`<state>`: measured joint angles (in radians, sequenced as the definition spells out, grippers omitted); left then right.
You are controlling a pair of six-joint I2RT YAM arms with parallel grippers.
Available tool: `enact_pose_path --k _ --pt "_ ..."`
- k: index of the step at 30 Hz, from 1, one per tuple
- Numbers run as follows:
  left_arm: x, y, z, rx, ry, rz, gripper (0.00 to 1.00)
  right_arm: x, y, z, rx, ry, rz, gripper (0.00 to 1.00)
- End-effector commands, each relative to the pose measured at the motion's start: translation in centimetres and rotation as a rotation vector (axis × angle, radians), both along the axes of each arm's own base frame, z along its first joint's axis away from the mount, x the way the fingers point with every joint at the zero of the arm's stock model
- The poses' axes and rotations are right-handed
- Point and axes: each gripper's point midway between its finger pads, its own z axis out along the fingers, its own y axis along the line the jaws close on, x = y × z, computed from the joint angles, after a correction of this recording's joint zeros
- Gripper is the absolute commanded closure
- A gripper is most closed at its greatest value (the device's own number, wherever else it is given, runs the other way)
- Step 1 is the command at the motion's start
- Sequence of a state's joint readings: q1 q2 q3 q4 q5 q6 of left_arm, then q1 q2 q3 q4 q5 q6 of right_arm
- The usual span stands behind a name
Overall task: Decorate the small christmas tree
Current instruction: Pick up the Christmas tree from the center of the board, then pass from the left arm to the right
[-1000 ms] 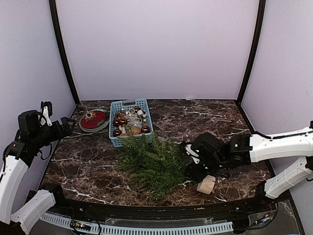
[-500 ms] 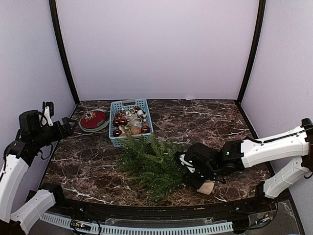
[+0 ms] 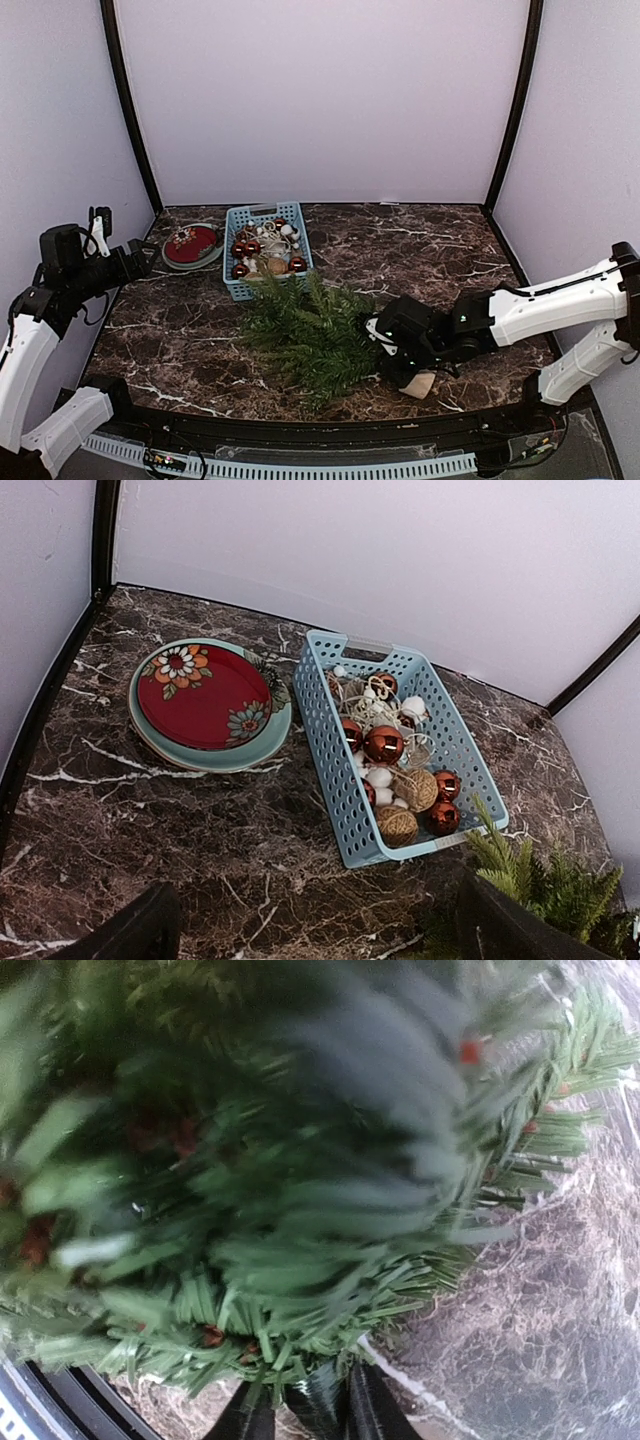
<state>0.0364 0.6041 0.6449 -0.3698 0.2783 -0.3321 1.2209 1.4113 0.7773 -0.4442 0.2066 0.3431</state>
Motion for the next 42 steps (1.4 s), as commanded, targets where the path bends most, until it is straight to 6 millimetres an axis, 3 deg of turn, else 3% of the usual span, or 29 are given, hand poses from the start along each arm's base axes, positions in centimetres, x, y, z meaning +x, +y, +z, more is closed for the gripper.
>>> enact_pose_path --k 1,9,13,16,24,28,29,30,33,35,38,42 --pt "0.2 -0.7 -0.3 -0.005 -0.011 -0.049 0.02 0.3 0.6 -0.3 0.015 -0.040 0.004 0.79" --pt "0.6 -1.2 -0.8 -0.013 0.010 -0.079 0.03 0.9 1.2 1.3 0.094 -0.095 -0.027 1.00" --pt "0.3 -2.0 -1.1 -0.082 0.054 -0.102 0.07 1.9 1.3 4.2 0.202 -0.157 -0.103 1.00" --pt "-0.5 -3.8 -0.4 -0.219 0.094 -0.140 0.10 2.8 1.1 7.0 0.319 -0.216 -0.174 1.00" --pt "-2.1 -10.6 3.7 -0.413 0.080 -0.289 0.11 5.0 0.3 13.8 0.577 -0.370 -0.328 1.00" --pt "-2.0 -16.0 5.3 -0.436 0.086 -0.419 0.12 5.8 0.6 16.7 0.680 -0.426 -0.365 1.00" --pt "-2.7 -17.9 6.6 -0.443 0.073 -0.479 0.12 5.9 0.7 17.3 0.699 -0.438 -0.372 1.00" --pt "-2.3 -19.3 6.8 -0.448 0.072 -0.505 0.12 6.0 0.8 17.7 0.714 -0.449 -0.376 1.00" --pt "-3.4 -24.0 9.9 -0.480 0.032 -0.639 0.12 6.3 1.1 18.6 0.742 -0.472 -0.384 1.00" --pt "-3.5 -26.7 10.6 -0.498 0.037 -0.697 0.12 6.4 1.3 18.8 0.751 -0.483 -0.390 1.00" --pt "-3.7 -28.8 12.4 -0.550 0.004 -0.750 0.11 6.4 1.6 19.1 0.763 -0.493 -0.392 1.00" --pt "-2.7 -29.6 13.5 -0.588 -0.025 -0.734 0.11 6.1 2.1 19.1 0.773 -0.488 -0.379 1.00"
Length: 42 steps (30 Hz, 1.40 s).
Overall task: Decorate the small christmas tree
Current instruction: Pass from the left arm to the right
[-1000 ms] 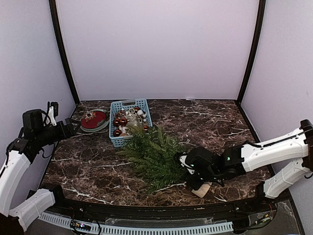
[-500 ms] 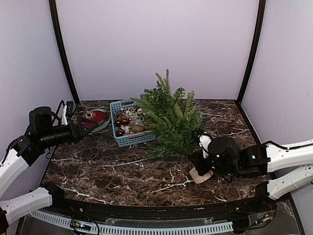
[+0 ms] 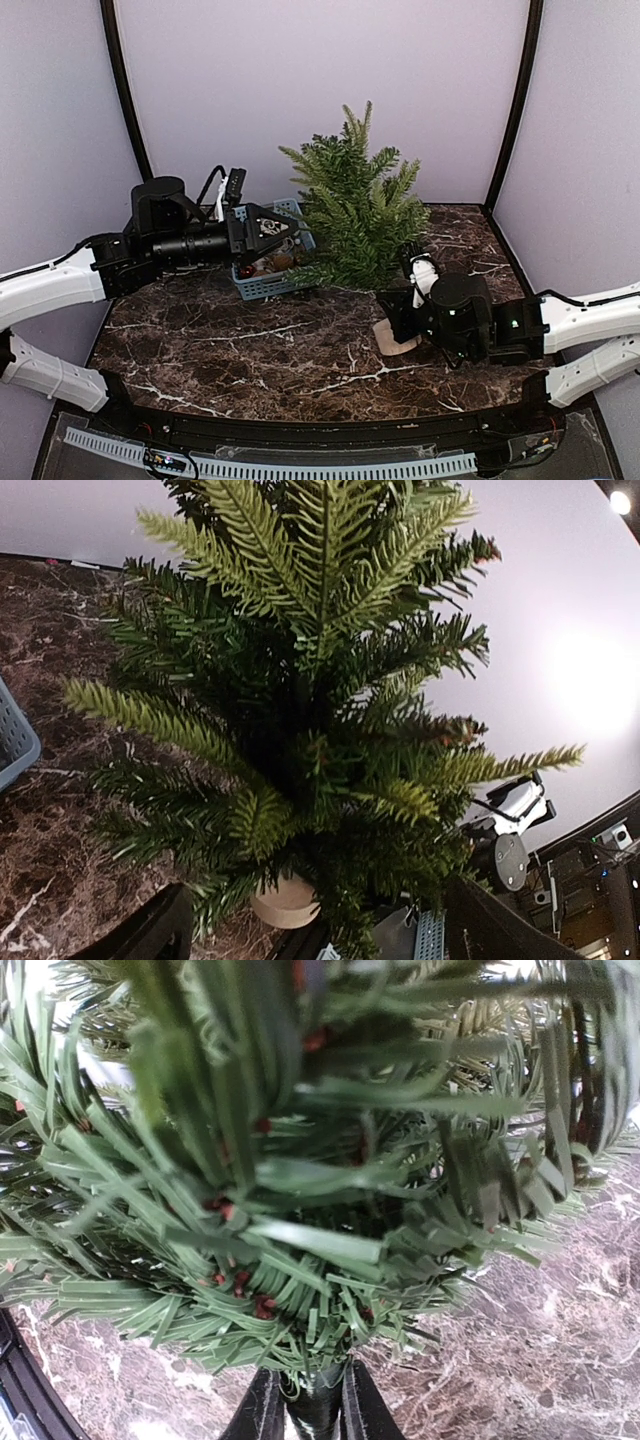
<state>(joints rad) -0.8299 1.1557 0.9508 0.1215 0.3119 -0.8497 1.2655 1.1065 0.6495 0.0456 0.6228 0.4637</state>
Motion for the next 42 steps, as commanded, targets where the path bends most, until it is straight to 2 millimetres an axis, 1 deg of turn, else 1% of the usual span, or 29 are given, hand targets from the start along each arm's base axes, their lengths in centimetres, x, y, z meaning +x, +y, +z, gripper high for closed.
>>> enact_pose_path --k 1,4,5,6,7,9,11,12,13,15,16,17,18,19,24,28,34,40,41,42 --pt "0.9 -0.5 4.9 -0.136 -0.082 0.029 0.11 0.4 1.3 4.8 0.167 -0.079 -0.020 1.00" --pt "1.5 -0.8 5.7 -0.139 -0.101 0.041 0.11 0.2 1.5 4.5 0.153 -0.078 -0.014 1.00" --pt "1.7 -1.0 5.4 -0.124 -0.099 0.043 0.11 0.2 1.6 4.5 0.151 -0.078 -0.012 1.00" --pt "1.9 -1.0 5.7 -0.123 -0.104 0.050 0.12 0.1 1.7 4.4 0.149 -0.077 -0.010 1.00" --pt "2.0 -1.1 5.5 -0.111 -0.102 0.050 0.13 0.1 1.7 4.4 0.146 -0.078 -0.008 1.00" --pt "2.2 -1.4 5.7 -0.108 -0.109 0.050 0.15 0.1 1.8 4.3 0.138 -0.081 -0.011 1.00" --pt "2.3 -1.5 5.9 -0.105 -0.116 0.049 0.19 0.1 1.8 4.2 0.133 -0.083 -0.017 1.00" --pt "2.4 -1.7 6.1 -0.103 -0.121 0.048 0.25 0.1 1.8 4.2 0.130 -0.084 -0.018 1.00" --pt "2.5 -1.7 6.3 -0.100 -0.122 0.048 0.29 0.2 1.7 4.1 0.128 -0.085 -0.021 1.00" --pt "2.6 -1.9 6.1 -0.088 -0.117 0.046 0.43 0.2 1.7 4.2 0.127 -0.087 -0.026 1.00" --pt "2.6 -2.0 5.8 -0.077 -0.111 0.045 0.45 0.2 1.7 4.1 0.125 -0.086 -0.029 1.00" --pt "2.6 -2.1 5.9 -0.075 -0.110 0.043 0.51 0.3 1.7 4.1 0.121 -0.088 -0.034 1.00" --pt "2.6 -2.1 5.7 -0.069 -0.106 0.044 0.53 0.3 1.7 4.1 0.116 -0.088 -0.037 1.00" --pt "2.6 -2.1 5.6 -0.067 -0.106 0.044 0.57 0.3 1.7 4.0 0.111 -0.088 -0.040 1.00" --pt "2.8 -2.2 4.9 -0.033 -0.097 0.054 0.67 0.4 1.8 3.8 0.095 -0.089 -0.046 1.00" --pt "3.1 -2.2 4.3 -0.007 -0.087 0.068 0.82 0.3 1.9 3.4 0.086 -0.088 -0.047 1.00" --pt "3.5 -2.6 3.5 0.017 -0.077 0.069 0.99 0.4 1.7 1.9 0.062 -0.078 -0.065 1.00" --pt "4.0 -3.0 1.4 0.076 -0.068 0.067 1.00 0.6 1.3 0.3 0.058 -0.061 -0.098 1.00" --pt "4.1 -3.1 1.3 0.078 -0.085 0.066 1.00 0.6 1.2 0.1 0.060 -0.056 -0.104 1.00" --pt "4.1 -3.0 0.8 0.086 -0.091 0.067 1.00 0.6 1.2 -0.2 0.061 -0.052 -0.108 0.98"
